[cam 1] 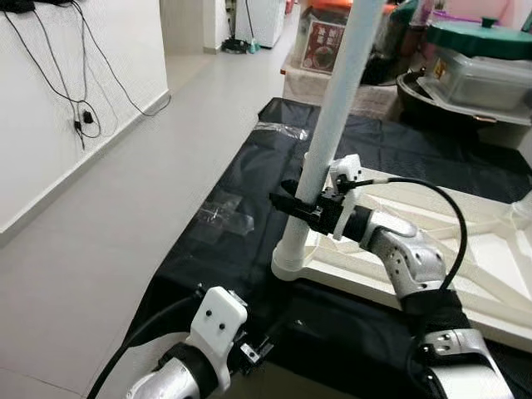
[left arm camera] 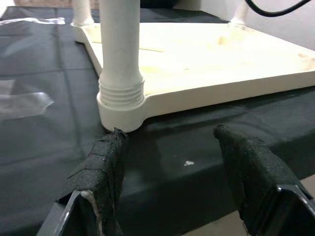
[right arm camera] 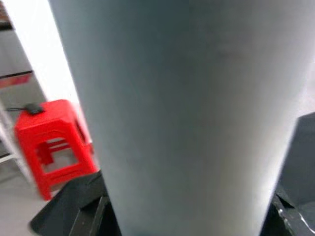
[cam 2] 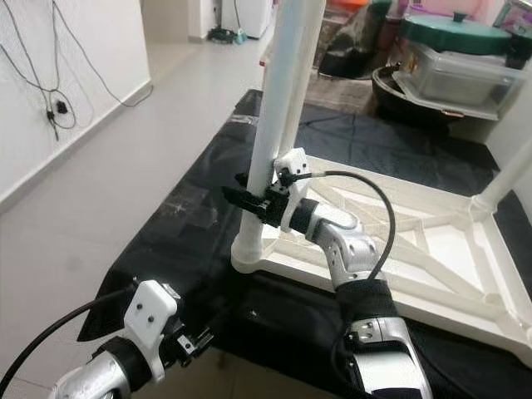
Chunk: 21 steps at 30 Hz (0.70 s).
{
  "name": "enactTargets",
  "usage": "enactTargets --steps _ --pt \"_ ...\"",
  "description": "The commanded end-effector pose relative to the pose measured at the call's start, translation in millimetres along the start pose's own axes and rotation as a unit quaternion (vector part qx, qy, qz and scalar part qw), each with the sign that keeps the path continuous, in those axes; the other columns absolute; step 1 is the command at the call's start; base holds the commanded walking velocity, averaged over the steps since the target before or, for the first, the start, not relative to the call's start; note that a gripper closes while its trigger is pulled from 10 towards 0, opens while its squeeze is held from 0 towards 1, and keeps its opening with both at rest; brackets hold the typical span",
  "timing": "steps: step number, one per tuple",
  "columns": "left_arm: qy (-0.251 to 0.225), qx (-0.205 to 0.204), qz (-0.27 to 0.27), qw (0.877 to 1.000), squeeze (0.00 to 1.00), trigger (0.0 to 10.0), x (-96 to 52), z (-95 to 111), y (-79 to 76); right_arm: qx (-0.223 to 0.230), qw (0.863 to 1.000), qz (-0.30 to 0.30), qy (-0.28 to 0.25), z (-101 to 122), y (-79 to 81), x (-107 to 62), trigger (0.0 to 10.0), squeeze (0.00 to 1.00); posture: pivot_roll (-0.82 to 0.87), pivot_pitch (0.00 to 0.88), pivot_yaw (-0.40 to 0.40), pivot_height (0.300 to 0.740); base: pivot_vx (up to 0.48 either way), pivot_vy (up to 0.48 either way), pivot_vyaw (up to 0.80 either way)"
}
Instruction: Building children table
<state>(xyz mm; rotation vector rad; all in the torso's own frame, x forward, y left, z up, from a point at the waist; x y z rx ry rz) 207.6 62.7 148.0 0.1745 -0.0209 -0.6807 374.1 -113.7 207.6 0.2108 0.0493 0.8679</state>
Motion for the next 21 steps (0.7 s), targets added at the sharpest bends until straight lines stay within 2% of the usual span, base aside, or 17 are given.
enactTargets --steps 1,2,3,4,5,6,7,8,9,10,11,13,15,17,18,20,21 --pt "0.005 0.003 -0.004 1.0 0.0 10.0 0.3 -3 -1.5 0.014 0.999 -0.044 -0.001 -5 -9.3 -4.8 0.0 0.0 0.19 0.036 -0.149 0.74 0.0 0.0 0.0" --pt "0.005 0.003 -0.004 1.0 0.0 10.0 0.7 -4 -1.3 0.014 0.997 -0.07 -0.012 -3 -13.1 -5.2 0.0 0.0 0.19 0.036 -0.149 0.74 0.0 0.0 0.0" --pt "0.005 0.003 -0.004 1.0 0.0 10.0 2.4 -5 -0.5 0.017 0.987 -0.154 -0.033 0 -21.8 -9.8 0.0 0.0 0.17 0.022 -0.134 0.74 0.0 0.0 0.0" --pt "0.005 0.003 -0.004 1.0 0.0 10.0 2.4 -5 -0.5 0.017 0.987 -0.154 -0.033 0 -21.8 -9.8 0.0 0.0 0.17 0.022 -0.134 0.74 0.0 0.0 0.0" --pt "0.004 0.005 -0.011 1.0 0.0 10.0 7.0 -7 0.7 0.006 0.925 -0.371 -0.076 5 -38.5 -38.1 0.0 0.0 0.16 0.008 -0.122 0.74 0.0 0.0 0.0" --pt "0.004 0.005 -0.011 1.0 0.0 10.0 7.0 -7 0.7 0.006 0.925 -0.371 -0.076 5 -38.5 -38.1 0.0 0.0 0.16 0.008 -0.122 0.74 0.0 0.0 0.0" --pt "0.003 0.005 -0.013 1.0 0.0 10.0 8.6 -8 1.1 0.003 0.892 -0.443 -0.09 5 -42.2 -52.4 0.0 0.0 0.16 0.008 -0.122 0.74 0.0 0.0 0.0" --pt "0.003 0.005 -0.014 1.0 0.0 10.0 9.4 -8 1.2 0.0 0.875 -0.474 -0.096 6 -43.2 -59.5 0.0 0.0 0.16 0.008 -0.122 0.74 0.0 0.0 0.0" --pt "0.005 0.001 -0.012 1.0 0.0 10.0 11.8 -10 2.4 0.004 0.848 -0.518 -0.112 4 -39.1 -67.0 0.0 0.0 0.15 0.0 -0.113 0.74 0.0 0.0 0.0" --pt "0.006 -0.002 -0.01 1.0 0.0 10.0 13.7 -11 3.3 0.007 0.829 -0.545 -0.123 2 -36.0 -71.6 0.0 0.0 0.15 0.0 -0.113 0.74 0.0 0.0 0.0" --pt "0.006 -0.002 -0.01 1.0 0.0 10.0 13.7 -11 3.3 0.007 0.829 -0.545 -0.123 2 -36.0 -71.6 0.0 0.0 0.15 0.0 -0.113 0.74 0.0 0.0 0.0" --pt "0.006 -0.006 -0.007 1.0 0.0 10.0 15.9 -13 4.8 0.02 0.807 -0.573 -0.138 -1 -29.9 -74.2 0.0 0.0 0.15 0.0 -0.114 0.74 0.0 0.0 0.0" --pt "0.006 -0.008 -0.005 1.0 0.0 10.0 16.6 -13 5.7 0.03 0.803 -0.577 -0.143 -3 -26.6 -70.7 0.0 0.0 0.15 0.0 -0.114 0.74 0.0 0.0 0.0" --pt "0.007 -0.008 -0.005 1.0 0.0 10.0 17.9 -14 6.3 0.036 0.785 -0.599 -0.15 -4 -22.8 -72.0 0.0 0.0 0.15 0.0 -0.111 0.74 0.0 0.0 0.0" --pt "0.007 -0.008 -0.005 1.0 0.0 10.0 17.9 -14 6.3 0.036 0.785 -0.599 -0.15 -4 -22.8 -72.0 0.0 0.0 0.15 0.0 -0.111 0.74 0.0 0.0 0.0" --pt "0.002 -0.001 -0.008 1.0 0.0 10.0 21.6 -14 5.9 0.046 0.767 -0.624 -0.143 -11 -12.1 -59.5 0.0 0.0 0.14 0.0 -0.105 0.74 0.0 0.0 0.0" --pt "0.002 -0.001 -0.008 1.0 0.0 10.0 21.6 -14 5.9 0.046 0.767 -0.624 -0.143 -11 -12.1 -59.5 0.0 0.0 0.14 0.0 -0.105 0.74 0.0 0.0 0.0"
Point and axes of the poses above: a point about 5 cm out from each wrist's last joint towards the gripper, its own x axis pointing out of the wrist towards the gripper, its own z axis along the axis of the wrist's last joint, y = z × x, the point moved 3 cm from there along x, pointing out of the wrist towards the gripper, and after that the axes turned 8 degrees about x, right-handed, at the moved point
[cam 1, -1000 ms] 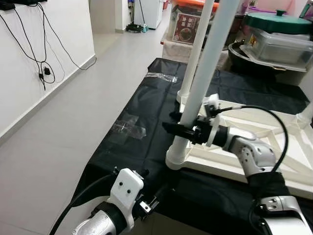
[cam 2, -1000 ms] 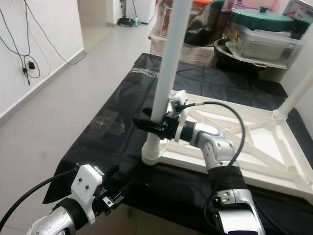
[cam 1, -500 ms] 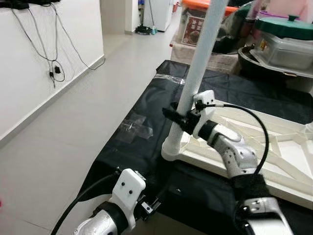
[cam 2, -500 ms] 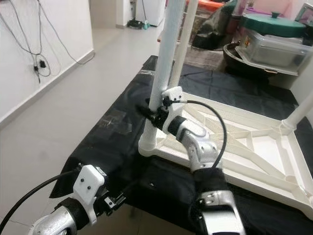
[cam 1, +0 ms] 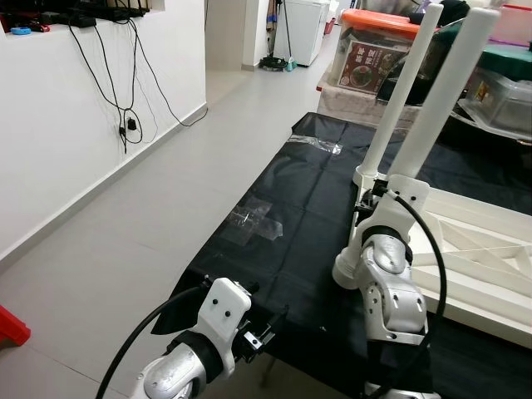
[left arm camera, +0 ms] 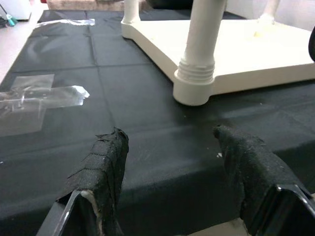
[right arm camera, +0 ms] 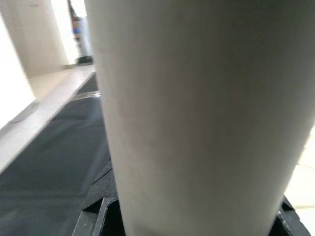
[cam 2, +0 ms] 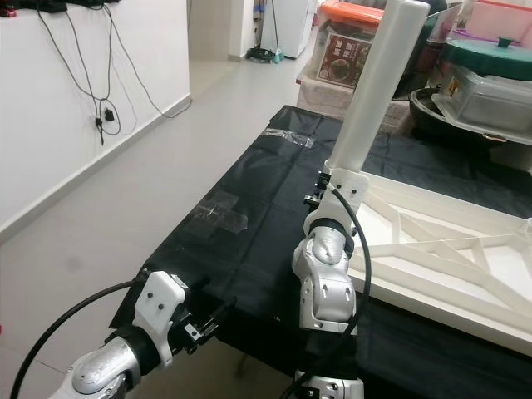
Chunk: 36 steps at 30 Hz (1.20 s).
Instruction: Building children table
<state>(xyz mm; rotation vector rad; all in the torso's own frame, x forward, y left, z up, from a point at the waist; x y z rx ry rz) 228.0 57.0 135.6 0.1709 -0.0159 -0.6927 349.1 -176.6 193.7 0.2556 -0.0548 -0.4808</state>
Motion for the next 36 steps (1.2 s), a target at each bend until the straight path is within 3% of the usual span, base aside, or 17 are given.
enactTargets --steps 1,2,3,4,8,9,13,19,21,22,24,25,26,27,30,35,36 --pt "-0.003 0.004 -0.003 1.0 0.0 10.0 4.0 -2 -0.2 0.033 0.999 -0.013 0.017 -11 19.1 -15.6 10.0 0.0 0.14 0.0 -0.114 0.74 0.0 0.0 0.0" --pt "-0.003 0.004 -0.003 1.0 0.0 10.0 4.0 -2 -0.2 0.033 0.999 -0.013 0.017 -11 19.1 -15.6 10.0 0.0 0.14 0.0 -0.114 0.74 0.0 0.0 0.0" --pt "-0.003 0.004 -0.003 1.0 0.0 10.0 4.4 -3 0.2 0.037 0.999 0.008 0.017 -12 23.9 -17.1 10.0 0.2 0.14 0.0 -0.114 0.74 0.0 0.0 0.0" --pt "-0.003 0.004 -0.002 1.0 0.0 10.0 5.0 -3 0.7 0.04 0.998 0.044 0.012 -11 30.0 -17.6 10.0 1.0 0.14 0.0 -0.112 0.74 0.0 0.0 0.0" --pt "-0.003 0.003 -0.001 1.0 0.0 10.0 5.9 -4 2.0 0.041 0.995 0.095 -0.003 -9 31.4 -16.9 10.0 1.0 0.14 0.0 -0.11 0.74 0.0 0.0 0.0" --pt "-0.002 0.003 -0.001 1.0 0.0 10.0 6.1 -5 2.5 0.055 0.99 0.128 0.006 -10 29.3 -14.8 10.0 0.0 0.14 0.0 -0.106 0.74 0.0 0.0 0.0" --pt "-0.003 0.002 -0.001 1.0 0.0 10.0 7.0 -6 3.6 0.076 0.972 0.217 0.039 -15 29.5 -12.3 10.0 0.0 0.14 0.0 -0.104 0.74 0.0 0.0 0.0" --pt "-0.003 0.002 -0.004 1.0 0.0 10.0 9.3 -8 4.8 0.055 0.919 0.372 0.114 -25 26.5 -15.1 10.0 0.0 0.13 0.0 -0.096 0.74 0.0 0.0 0.0" --pt "-0.005 0.002 -0.005 1.0 0.0 10.0 12.1 -9 5.6 0.034 0.875 0.463 0.139 -24 26.0 -17.4 10.0 0.0 0.14 0.0 -0.093 0.74 0.0 0.0 0.0" --pt "-0.005 0.002 -0.005 1.0 0.0 10.0 12.1 -9 5.6 0.034 0.875 0.463 0.139 -24 26.0 -17.4 10.0 0.0 0.14 0.0 -0.093 0.74 0.0 0.0 0.0" --pt "-0.005 0.002 -0.006 1.0 0.0 10.0 14.8 -10 6.2 0.01 0.832 0.533 0.154 -24 27.5 -20.9 10.0 0.0 0.14 0.0 -0.092 0.74 0.0 0.0 0.0" --pt "-0.005 0.002 -0.006 1.0 0.0 10.0 14.8 -10 6.2 0.01 0.832 0.533 0.154 -24 27.5 -20.9 10.0 0.0 0.14 0.0 -0.092 0.74 0.0 0.0 0.0" --pt "-0.006 0.003 -0.008 1.0 0.0 10.0 16.5 -10 6.0 -0.003 0.802 0.574 0.166 -24 29.8 -24.0 10.0 0.0 0.15 0.0 -0.098 0.74 0.0 0.0 0.0" --pt "-0.006 0.003 -0.008 1.0 0.0 10.0 16.5 -10 6.0 -0.003 0.802 0.574 0.166 -24 29.8 -24.0 10.0 0.0 0.15 0.0 -0.098 0.74 0.0 0.0 0.0" --pt "-0.007 0.003 -0.01 1.0 0.0 10.0 20.3 -12 6.0 0.003 0.738 0.651 0.179 -14 39.0 -27.4 10.0 0.0 0.16 0.0 -0.106 0.74 0.0 0.0 0.0" --pt "-0.009 0.004 -0.01 1.0 0.0 10.0 21.8 -13 7.0 0.03 0.689 0.702 0.178 -1 51.7 -30.3 10.0 0.0 0.16 0.0 -0.104 0.74 0.0 0.0 0.0" --pt "-0.009 0.004 -0.011 1.0 0.0 10.0 22.3 -13 6.8 0.025 0.683 0.708 0.178 -3 55.4 -30.0 6.0 0.0 0.16 0.0 -0.107 0.74 0.0 0.0 0.0"
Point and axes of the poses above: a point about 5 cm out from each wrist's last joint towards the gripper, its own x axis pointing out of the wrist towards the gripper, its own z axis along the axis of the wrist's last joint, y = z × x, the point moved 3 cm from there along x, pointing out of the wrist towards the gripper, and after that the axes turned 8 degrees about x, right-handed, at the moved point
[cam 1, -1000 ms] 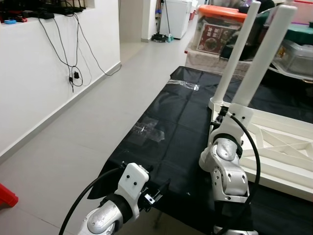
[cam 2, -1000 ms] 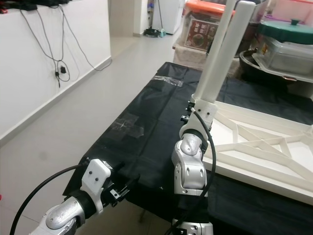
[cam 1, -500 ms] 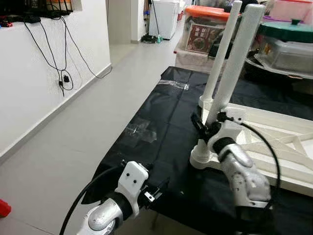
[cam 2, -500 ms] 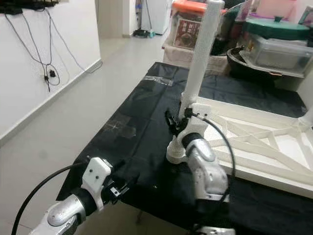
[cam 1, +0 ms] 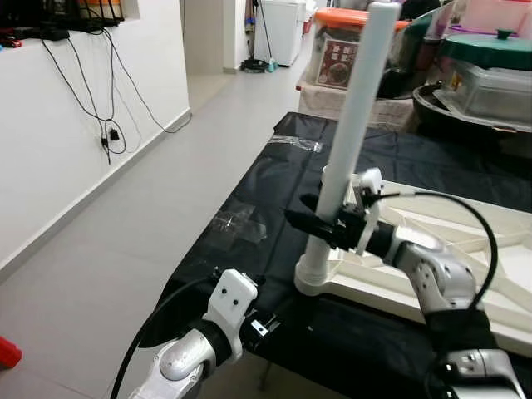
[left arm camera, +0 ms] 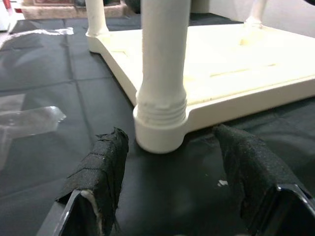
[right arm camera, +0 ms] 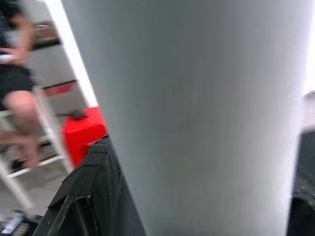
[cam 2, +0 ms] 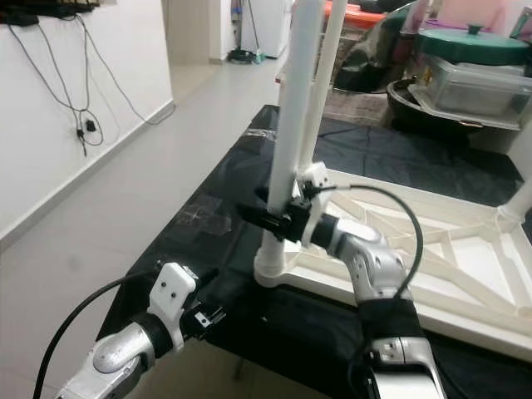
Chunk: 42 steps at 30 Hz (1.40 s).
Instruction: Building children table
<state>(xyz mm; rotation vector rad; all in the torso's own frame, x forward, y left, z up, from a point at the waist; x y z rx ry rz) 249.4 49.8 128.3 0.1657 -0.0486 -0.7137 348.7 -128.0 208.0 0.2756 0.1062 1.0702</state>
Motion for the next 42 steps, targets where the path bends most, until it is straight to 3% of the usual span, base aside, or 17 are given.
enactTargets --steps 1,3,4,11,16,18,19,21,22,24,28,33,34,37,38,39,42 --pt "0.007 0.001 -0.002 1.0 0.0 10.0 0.9 -5 -0.2 0.007 0.999 0.04 0.01 -5 6.0 11.2 6.0 0.0 0.16 0.0 -0.107 0.74 0.0 0.0 0.0" --pt "0.007 0.001 -0.003 1.0 0.0 10.0 1.2 -6 -0.4 0.003 0.999 0.043 0.014 -6 5.4 13.7 6.0 0.0 0.16 0.0 -0.107 0.74 0.0 0.0 0.0" --pt "0.007 0.002 -0.004 1.0 0.0 10.0 1.9 -6 -0.5 -0.003 0.999 0.038 0.017 -8 3.1 17.5 0.0 0.0 0.16 0.0 -0.109 0.74 0.0 0.0 0.0" --pt "0.005 0.002 -0.004 1.0 0.0 10.0 5.8 -8 -0.3 -0.013 0.998 -0.061 -0.001 -20 -12.5 21.0 0.0 0.0 0.16 0.0 -0.111 0.74 0.0 0.0 0.0" --pt "0.002 0.001 -0.007 1.0 0.0 10.0 11.3 -8 1.4 -0.013 0.962 -0.261 -0.08 -9 -38.9 2.7 0.0 0.0 0.13 0.0 -0.092 0.74 0.0 0.0 0.0" --pt "0.003 -0.005 -0.007 1.0 0.0 10.0 14.5 -10 3.2 -0.012 0.9 -0.423 -0.109 -6 -56.6 -21.6 0.0 0.0 0.12 0.0 -0.087 0.74 0.0 0.0 0.0" --pt "0.003 -0.005 -0.007 1.0 0.0 10.0 14.5 -10 3.2 -0.012 0.9 -0.423 -0.109 -6 -56.6 -21.6 0.0 0.0 0.12 0.0 -0.087 0.74 0.0 0.0 0.0" --pt "0.005 -0.009 -0.005 1.0 0.0 10.0 17.0 -11 5.1 -0.001 0.804 -0.579 -0.137 -9 -63.7 -56.4 0.0 0.0 0.12 0.0 -0.086 0.74 0.0 0.0 0.0" --pt "0.005 -0.009 -0.005 1.0 0.0 10.0 17.0 -11 5.1 -0.001 0.804 -0.579 -0.137 -9 -63.7 -56.4 0.0 0.0 0.12 0.0 -0.086 0.74 0.0 0.0 0.0" --pt "0.004 -0.009 -0.006 1.0 0.0 10.0 18.9 -11 5.2 0.016 0.72 -0.674 -0.162 -20 -51.6 -76.5 0.0 0.0 0.12 0.0 -0.089 0.74 0.0 0.0 0.0" --pt "0.003 -0.007 -0.007 1.0 0.0 10.0 20.2 -11 4.8 0.047 0.668 -0.721 -0.176 -32 -38.1 -73.0 0.0 0.0 0.12 0.0 -0.093 0.74 0.0 0.0 0.0" --pt "0.003 -0.007 -0.007 1.0 0.0 10.0 20.6 -12 4.5 0.055 0.659 -0.728 -0.179 -34 -35.7 -63.6 0.0 0.0 0.13 0.0 -0.095 0.74 0.0 0.0 0.0" --pt "0.002 -0.006 -0.007 1.0 0.0 10.0 20.8 -13 4.0 0.048 0.683 -0.707 -0.179 -32 -36.6 -49.8 7.7 0.0 0.12 0.0 -0.096 0.74 0.0 0.0 0.0" --pt "0.002 -0.006 -0.008 1.0 0.0 10.0 21.1 -13 3.7 0.044 0.696 -0.694 -0.177 -31 -36.2 -40.6 7.7 0.0 0.12 0.0 -0.096 0.74 0.0 0.0 0.0" --pt "0.002 -0.007 -0.008 1.0 0.0 10.0 21.4 -14 3.3 0.029 0.716 -0.674 -0.179 -29 -37.1 -36.1 10.0 1.0 0.12 0.0 -0.095 0.74 0.0 0.0 0.0" --pt "0.002 -0.008 -0.008 1.0 0.0 10.0 21.7 -15 2.9 0.018 0.737 -0.652 -0.179 -29 -38.7 -34.6 10.0 1.0 0.12 0.0 -0.093 0.74 0.0 0.0 0.0" --pt "0.003 -0.009 -0.009 1.0 0.0 10.0 22.1 -16 2.6 -0.003 0.752 -0.636 -0.175 -27 -40.7 -37.0 10.0 1.0 0.12 0.0 -0.096 0.74 0.0 0.0 0.0"
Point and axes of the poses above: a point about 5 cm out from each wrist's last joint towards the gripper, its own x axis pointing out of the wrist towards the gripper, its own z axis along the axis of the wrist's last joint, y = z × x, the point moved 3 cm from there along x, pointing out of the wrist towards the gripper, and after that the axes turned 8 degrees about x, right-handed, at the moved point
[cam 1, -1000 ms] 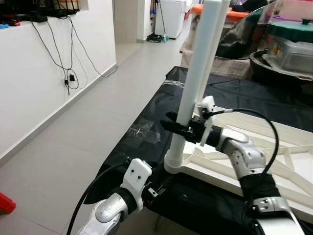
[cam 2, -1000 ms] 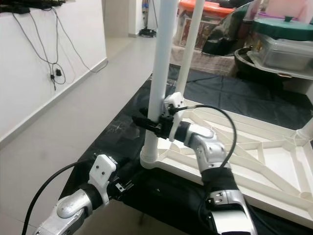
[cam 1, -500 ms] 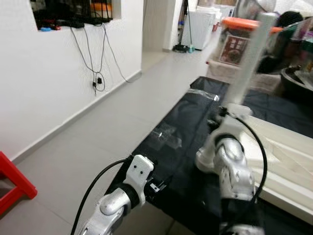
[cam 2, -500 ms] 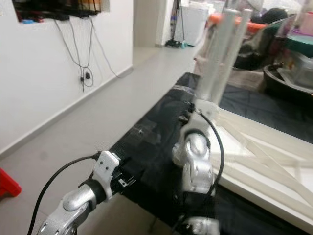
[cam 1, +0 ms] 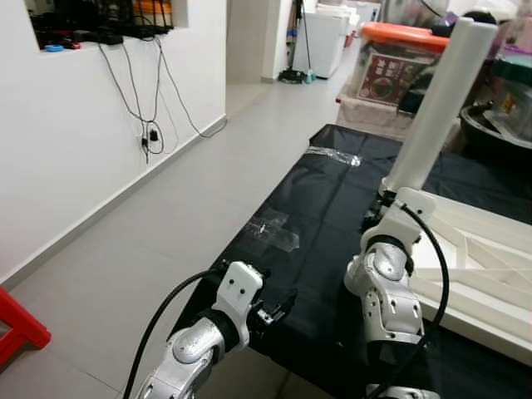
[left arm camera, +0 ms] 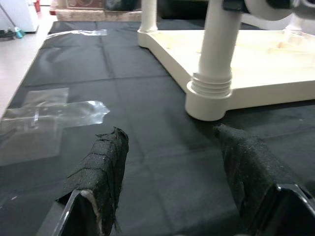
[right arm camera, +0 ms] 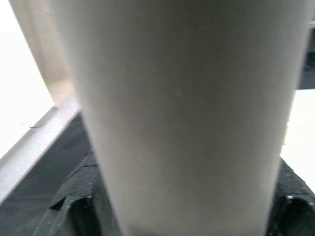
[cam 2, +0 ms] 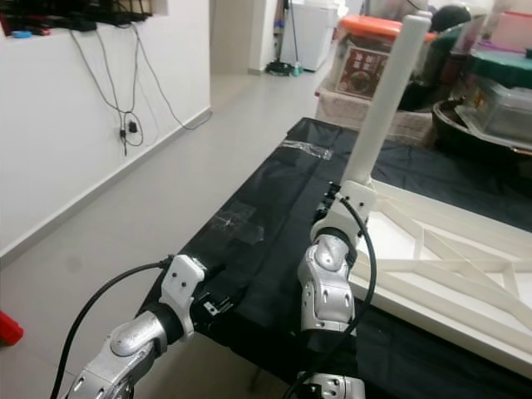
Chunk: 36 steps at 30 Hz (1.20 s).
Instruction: Building children table
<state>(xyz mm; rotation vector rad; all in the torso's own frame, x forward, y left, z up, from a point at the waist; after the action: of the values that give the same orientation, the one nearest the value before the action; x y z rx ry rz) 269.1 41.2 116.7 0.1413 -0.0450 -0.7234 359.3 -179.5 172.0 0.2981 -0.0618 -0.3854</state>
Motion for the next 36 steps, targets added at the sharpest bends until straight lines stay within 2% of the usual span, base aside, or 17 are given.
enactTargets --steps 1,7,8,12,13,14,16,18,22,23,24,29,30,31,33,35,36 --pt "0.007 0.002 -0.006 1.0 0.0 10.0 2.3 -5 -1.5 0.004 0.996 0.093 0.007 -1 10.0 0.0 10.0 0.0 0.11 0.0 -0.09 0.74 0.0 0.0 0.0" --pt "0.01 0.002 -0.009 1.0 0.0 10.0 4.3 -9 -1.4 -0.028 0.949 0.31 0.049 6 19.2 -5.3 10.0 0.0 0.1 0.0 -0.078 0.74 0.0 0.0 0.0" --pt "0.008 0.004 -0.012 1.0 0.0 10.0 4.8 -10 -1.8 -0.038 0.919 0.387 0.072 12 22.5 -8.0 10.0 0.0 0.1 0.0 -0.084 0.74 0.0 0.0 0.0" --pt "0.007 0.006 -0.016 1.0 0.0 10.0 6.0 -11 -3.2 -0.038 0.874 0.475 0.094 20 30.2 -13.7 10.0 0.0 0.11 0.0 -0.087 0.74 0.0 0.0 0.0" --pt "0.008 0.007 -0.018 1.0 0.0 10.0 7.1 -12 -4.4 -0.052 0.84 0.528 0.114 17 34.8 -20.2 10.0 0.0 0.12 0.0 -0.097 0.74 0.0 0.0 0.0" --pt "0.008 0.007 -0.018 1.0 0.0 10.0 7.1 -12 -4.4 -0.052 0.84 0.528 0.114 17 34.8 -20.2 10.0 0.0 0.12 0.0 -0.097 0.74 0.0 0.0 0.0" --pt "0.008 0.006 -0.02 1.0 0.0 10.0 8.5 -14 -5.6 -0.07 0.776 0.607 0.154 9 39.9 -31.4 10.0 0.0 0.12 0.0 -0.1 0.74 0.0 0.0 0.0" --pt "0.008 0.006 -0.02 1.0 0.0 10.0 8.5 -14 -5.6 -0.07 0.776 0.607 0.154 9 39.9 -31.4 10.0 0.0 0.12 0.0 -0.1 0.74 0.0 0.0 0.0" --pt "0.007 0.008 -0.021 1.0 0.0 10.0 9.6 -16 -5.9 -0.057 0.731 0.655 0.185 4 50.0 -33.5 10.0 0.0 0.13 0.0 -0.11 0.74 0.0 0.0 0.0" --pt "0.007 0.008 -0.021 1.0 0.0 10.0 9.6 -16 -5.9 -0.057 0.731 0.655 0.185 4 50.0 -33.5 10.0 0.0 0.13 0.0 -0.11 0.74 0.0 0.0 0.0" --pt "0.007 0.009 -0.02 1.0 0.0 10.0 9.9 -16 -5.5 -0.057 0.729 0.655 0.191 1 55.3 -30.4 0.0 0.0 0.14 0.0 -0.114 0.74 0.0 0.0 0.0" --pt "0.005 0.012 -0.019 1.0 0.0 10.0 9.9 -16 -4.3 -0.065 0.794 0.583 0.16 -8 61.2 -10.3 0.0 0.0 0.14 0.0 -0.113 0.74 0.0 0.0 0.0" --pt "0.005 0.012 -0.019 1.0 0.0 10.0 10.1 -16 -3.8 -0.056 0.83 0.536 0.145 -8 57.6 -1.5 0.0 0.0 0.14 0.0 -0.109 0.74 0.0 0.0 0.0" --pt "0.005 0.012 -0.019 1.0 0.0 10.0 10.1 -16 -3.8 -0.056 0.83 0.536 0.145 -8 57.6 -1.5 0.0 0.0 0.14 0.0 -0.109 0.74 0.0 0.0 0.0" --pt "0.003 0.014 -0.02 1.0 0.0 10.0 10.9 -16 -2.9 -0.04 0.902 0.417 0.104 -4 44.8 16.3 0.0 0.0 0.14 0.0 -0.107 0.74 0.0 0.0 0.0" --pt "0.003 0.014 -0.02 1.0 0.0 10.0 10.9 -16 -2.9 -0.04 0.902 0.417 0.104 -4 44.8 16.3 0.0 0.0 0.14 0.0 -0.107 0.74 0.0 0.0 0.0" --pt "0.003 0.014 -0.02 1.0 0.0 10.0 11.2 -15 -2.1 -0.035 0.937 0.337 0.085 -1 34.1 22.2 0.0 0.0 0.12 0.0 -0.091 0.74 0.0 0.0 0.0"
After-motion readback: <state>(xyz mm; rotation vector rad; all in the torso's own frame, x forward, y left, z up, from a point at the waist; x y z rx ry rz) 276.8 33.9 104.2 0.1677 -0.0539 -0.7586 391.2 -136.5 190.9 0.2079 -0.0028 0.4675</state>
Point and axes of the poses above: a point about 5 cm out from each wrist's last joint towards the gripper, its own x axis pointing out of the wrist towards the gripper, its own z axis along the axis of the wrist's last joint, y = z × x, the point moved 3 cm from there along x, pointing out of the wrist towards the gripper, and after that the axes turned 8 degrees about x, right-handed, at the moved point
